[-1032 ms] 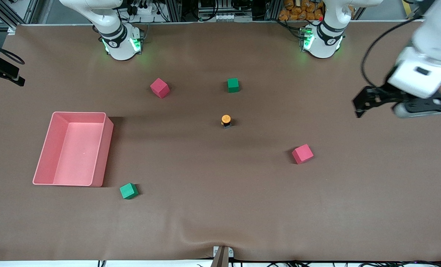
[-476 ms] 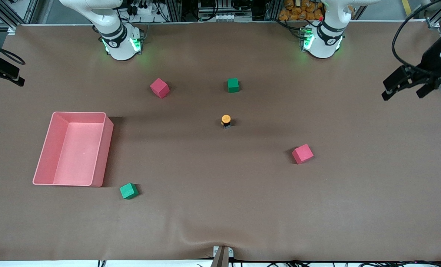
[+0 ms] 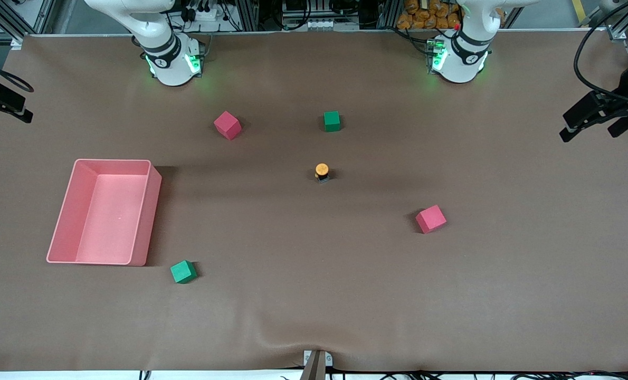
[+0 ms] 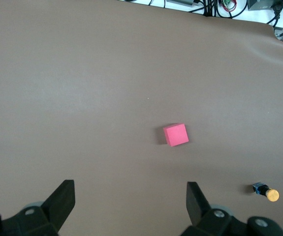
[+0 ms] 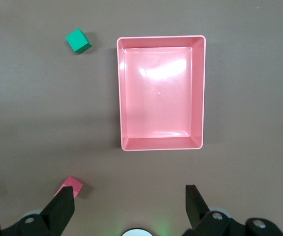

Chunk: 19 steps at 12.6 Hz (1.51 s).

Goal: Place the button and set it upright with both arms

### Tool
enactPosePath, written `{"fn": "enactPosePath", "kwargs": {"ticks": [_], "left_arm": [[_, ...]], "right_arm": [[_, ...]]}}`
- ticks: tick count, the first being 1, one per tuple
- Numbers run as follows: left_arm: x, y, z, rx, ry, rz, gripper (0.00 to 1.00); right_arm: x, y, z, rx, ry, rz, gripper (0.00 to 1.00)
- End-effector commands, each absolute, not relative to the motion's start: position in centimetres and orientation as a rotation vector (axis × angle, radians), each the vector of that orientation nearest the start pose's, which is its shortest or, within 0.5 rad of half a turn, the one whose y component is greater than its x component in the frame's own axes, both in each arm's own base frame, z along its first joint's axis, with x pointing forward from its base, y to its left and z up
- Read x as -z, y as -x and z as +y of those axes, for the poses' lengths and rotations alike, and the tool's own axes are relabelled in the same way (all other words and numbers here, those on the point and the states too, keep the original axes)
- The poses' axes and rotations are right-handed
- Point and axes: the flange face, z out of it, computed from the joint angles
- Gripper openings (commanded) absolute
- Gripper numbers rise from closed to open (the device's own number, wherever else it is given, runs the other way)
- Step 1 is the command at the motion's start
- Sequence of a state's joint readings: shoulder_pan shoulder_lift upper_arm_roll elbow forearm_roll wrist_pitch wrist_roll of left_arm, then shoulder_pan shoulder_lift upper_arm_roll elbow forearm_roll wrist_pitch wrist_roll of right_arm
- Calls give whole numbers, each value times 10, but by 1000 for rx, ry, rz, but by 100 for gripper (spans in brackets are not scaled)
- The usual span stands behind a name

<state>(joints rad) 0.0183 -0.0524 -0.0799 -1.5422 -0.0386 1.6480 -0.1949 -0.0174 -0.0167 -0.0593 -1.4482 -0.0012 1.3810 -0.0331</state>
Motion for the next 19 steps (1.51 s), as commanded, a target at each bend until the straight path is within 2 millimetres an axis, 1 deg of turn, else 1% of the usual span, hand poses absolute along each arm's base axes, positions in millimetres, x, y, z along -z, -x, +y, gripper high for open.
{"fn": "enactPosePath", "kwargs": {"ticks": [1, 3, 8, 10, 11, 12, 13, 14, 15, 16, 17, 18, 19], "left_arm": [[-679, -551, -36, 226, 3187, -199, 100], [-674, -554, -37, 212, 3185, -187, 100], [-670, -556, -38, 202, 3185, -167, 100], [-670, -556, -34, 203, 3184, -172, 100], [-662, -561, -30, 183, 3185, -180, 100], [-653, -566, -17, 159, 3182, -152, 100], [-650, -567, 0, 152, 3180, -130, 100], [-645, -566, 10, 136, 3179, -120, 100], [-648, -564, 11, 143, 3177, -122, 100], [-656, -562, 10, 167, 3175, -131, 100], [-665, -556, 6, 189, 3173, -128, 100], [-666, -554, 4, 191, 3176, -126, 100], [-662, -554, 5, 172, 3177, -128, 100]], "right_arm": [[-681, -526, -42, -75, 3138, 61, 100], [-681, -526, -41, -77, 3138, 58, 100], [-681, -526, -40, -79, 3138, 56, 100], [-681, -526, -37, -79, 3139, 49, 100], [-681, -525, -40, -77, 3138, 56, 100], [-682, -525, -35, -75, 3141, 42, 100], [-684, -524, -31, -70, 3141, 35, 100], [-684, -524, -30, -70, 3143, 40, 100], [-684, -524, -33, -70, 3143, 42, 100], [-684, -524, -34, -70, 3143, 40, 100], [-684, -524, -34, -70, 3143, 42, 100], [-683, -524, -35, -73, 3142, 52, 100], [-682, -523, -37, -84, 3141, 57, 100]]}}
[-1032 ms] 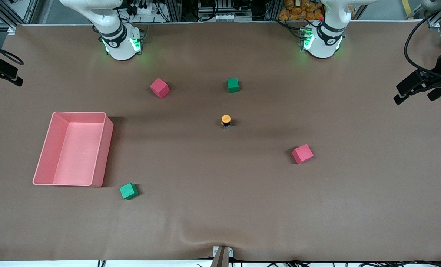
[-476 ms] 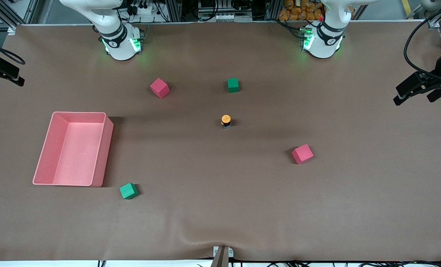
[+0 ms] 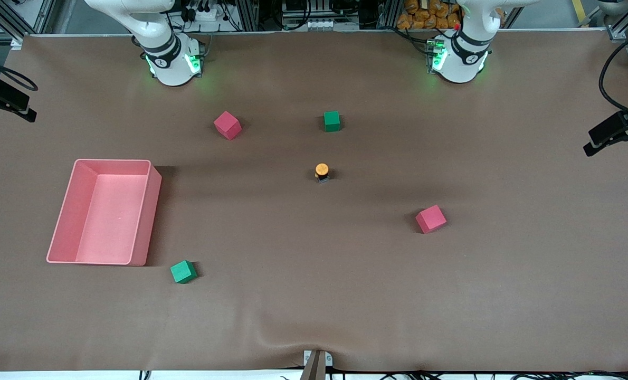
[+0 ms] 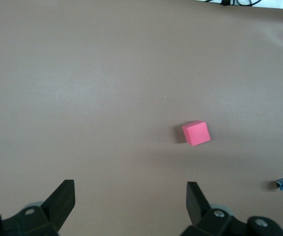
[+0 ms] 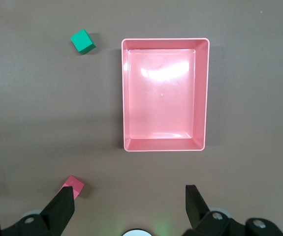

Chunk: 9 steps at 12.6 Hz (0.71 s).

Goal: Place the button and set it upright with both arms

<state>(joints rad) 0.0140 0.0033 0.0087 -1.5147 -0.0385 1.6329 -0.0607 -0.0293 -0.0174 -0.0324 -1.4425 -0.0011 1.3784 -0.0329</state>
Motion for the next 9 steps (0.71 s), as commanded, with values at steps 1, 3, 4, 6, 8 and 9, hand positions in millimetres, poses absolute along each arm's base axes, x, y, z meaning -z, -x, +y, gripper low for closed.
{"fn": "enactPosePath", "kwargs": {"ticks": [1, 3, 4, 6, 8, 9], "left_arm": [[-662, -551, 3, 145, 3178, -152, 100], [-663, -548, 0, 130, 3164, -125, 100], [-664, -550, 3, 132, 3154, -137, 100], [-662, -552, 0, 130, 3155, -120, 100], [-660, -553, -9, 122, 3161, -108, 100], [-659, -553, -8, 120, 3161, -106, 100]], "right_arm": [[-682, -522, -38, -96, 3140, 64, 100], [-682, -522, -36, -97, 3141, 59, 100], [-682, -522, -34, -99, 3141, 52, 100], [-682, -522, -32, -99, 3141, 47, 100], [-682, -522, -37, -101, 3140, 52, 100], [-682, -522, -38, -99, 3140, 54, 100]]}}
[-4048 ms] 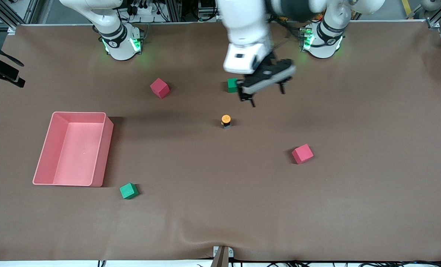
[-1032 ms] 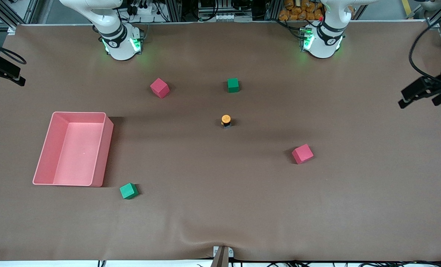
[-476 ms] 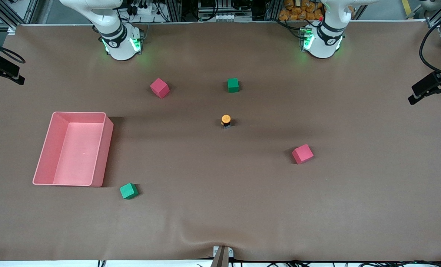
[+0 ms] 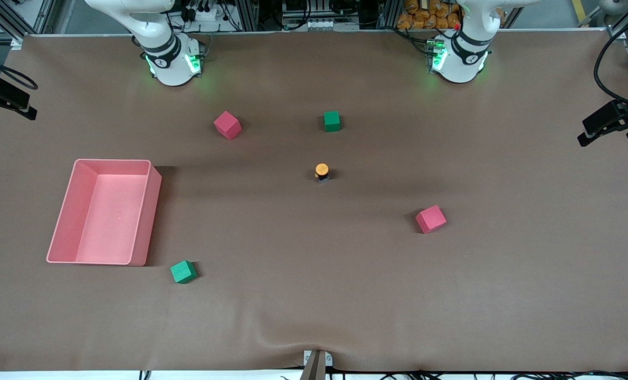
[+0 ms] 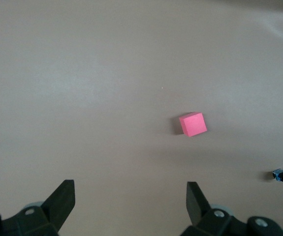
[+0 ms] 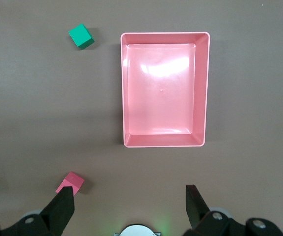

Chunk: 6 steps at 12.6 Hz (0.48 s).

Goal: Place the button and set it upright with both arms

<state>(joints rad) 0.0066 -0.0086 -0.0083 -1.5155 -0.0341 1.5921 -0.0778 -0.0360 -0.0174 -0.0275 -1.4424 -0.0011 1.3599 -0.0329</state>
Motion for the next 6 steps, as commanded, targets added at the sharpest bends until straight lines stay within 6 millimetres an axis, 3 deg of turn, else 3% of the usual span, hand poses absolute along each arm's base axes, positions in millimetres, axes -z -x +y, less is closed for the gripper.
{"fn": "enactPosePath", "kwargs": {"ticks": [1, 6], "left_arm": [[-658, -553, -8, 117, 3161, -103, 100], [-657, -554, -11, 115, 3155, -72, 100]], "right_arm": [[-682, -522, -38, -99, 3140, 54, 100], [-682, -522, -38, -101, 3140, 57, 100]]}}
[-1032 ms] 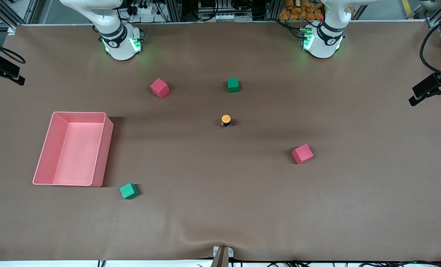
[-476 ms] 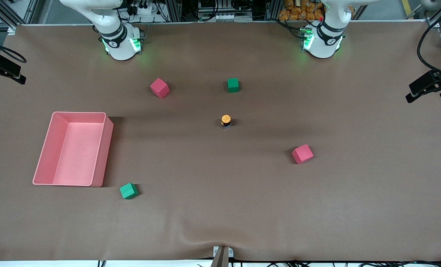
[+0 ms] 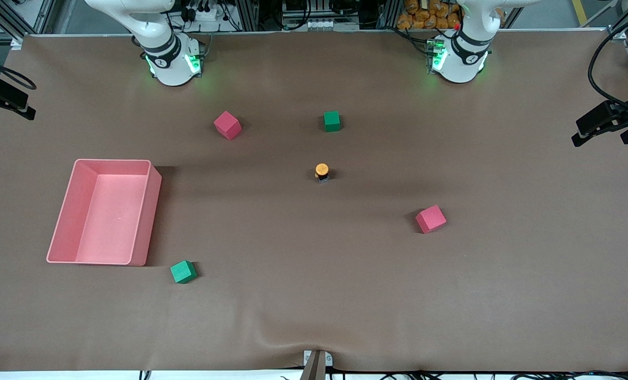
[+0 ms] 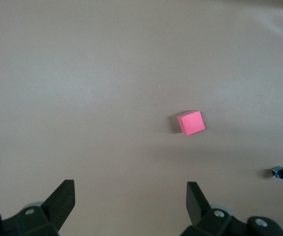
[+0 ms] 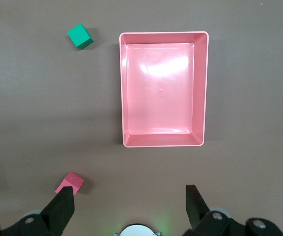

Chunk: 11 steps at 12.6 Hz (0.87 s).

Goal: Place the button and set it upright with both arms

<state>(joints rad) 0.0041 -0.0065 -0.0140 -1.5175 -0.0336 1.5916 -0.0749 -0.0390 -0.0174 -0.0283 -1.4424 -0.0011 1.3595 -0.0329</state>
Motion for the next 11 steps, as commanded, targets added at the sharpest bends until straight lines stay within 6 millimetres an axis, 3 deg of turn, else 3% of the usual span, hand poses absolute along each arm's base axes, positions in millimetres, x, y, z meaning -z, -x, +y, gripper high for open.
{"fn": "enactPosePath", "kwargs": {"ticks": [1, 6, 11], "left_arm": [[-657, -554, -15, 115, 3154, -60, 100], [-656, -551, -34, 86, 3156, -7, 100], [-657, -549, -32, 72, 3153, 22, 100]], "right_arm": [[-682, -522, -38, -101, 3140, 54, 100], [-682, -522, -36, -99, 3141, 52, 100], [-682, -522, -37, -101, 3140, 54, 100]]}}
